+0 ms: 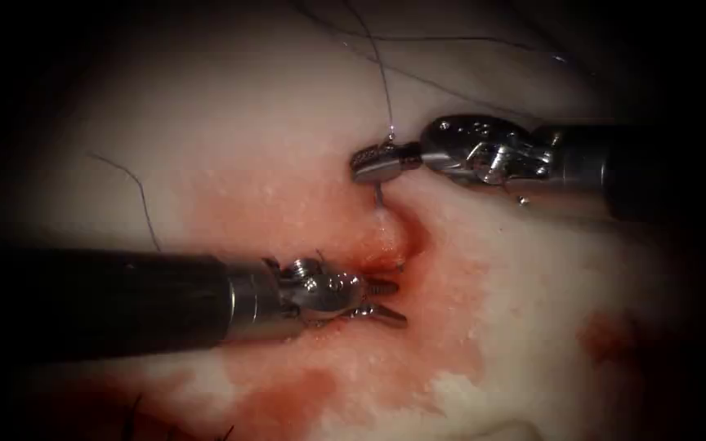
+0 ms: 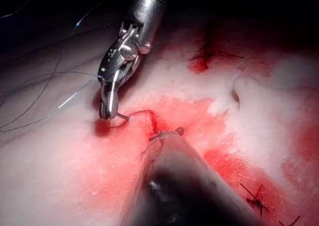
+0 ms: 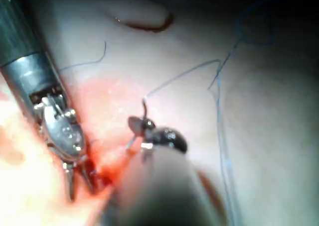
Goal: Wound Closure
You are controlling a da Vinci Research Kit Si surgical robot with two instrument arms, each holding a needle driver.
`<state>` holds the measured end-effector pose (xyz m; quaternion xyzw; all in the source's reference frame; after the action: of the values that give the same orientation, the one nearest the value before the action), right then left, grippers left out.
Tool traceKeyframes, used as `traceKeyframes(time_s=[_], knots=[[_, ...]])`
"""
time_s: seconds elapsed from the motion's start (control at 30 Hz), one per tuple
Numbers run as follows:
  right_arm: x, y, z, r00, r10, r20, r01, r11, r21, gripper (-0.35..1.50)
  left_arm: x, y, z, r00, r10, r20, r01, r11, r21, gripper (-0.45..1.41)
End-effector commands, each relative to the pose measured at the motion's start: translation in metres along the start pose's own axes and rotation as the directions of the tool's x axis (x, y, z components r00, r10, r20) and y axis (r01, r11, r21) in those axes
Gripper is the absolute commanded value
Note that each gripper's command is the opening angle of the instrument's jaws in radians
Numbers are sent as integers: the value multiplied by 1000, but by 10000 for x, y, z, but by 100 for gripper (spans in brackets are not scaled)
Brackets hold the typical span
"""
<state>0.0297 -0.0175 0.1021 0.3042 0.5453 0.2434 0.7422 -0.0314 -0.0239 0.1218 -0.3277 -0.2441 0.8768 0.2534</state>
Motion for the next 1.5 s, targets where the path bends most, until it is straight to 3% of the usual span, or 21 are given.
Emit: traceKeyframes(time_s=[0.03, 0.4, 0.7, 1.0, 1.5], knots=[[5, 5, 7, 1000, -18, -10, 18, 1000, -10, -35, 0, -1, 8, 1000, 0, 0, 0, 1000, -1, 36], [12, 7, 8, 994, -97, -47, 92, 992, -89, -35, 0, 0, 9, 1000, 1, 3, -1, 1000, 0, 36], [12, 7, 8, 994, -95, -45, 92, 994, -58, -35, 0, 0, 8, 1000, 1, 7, -1, 1000, -2, 36], [-5, -4, 8, 998, 58, 28, -58, 998, 2, -35, 0, -1, 8, 1000, 1, 7, -1, 1000, -3, 36], [-30, -25, 16, 963, 230, 142, -243, 967, 82, -35, -1, -1, 8, 1000, 1, 7, -1, 1000, -3, 36]])
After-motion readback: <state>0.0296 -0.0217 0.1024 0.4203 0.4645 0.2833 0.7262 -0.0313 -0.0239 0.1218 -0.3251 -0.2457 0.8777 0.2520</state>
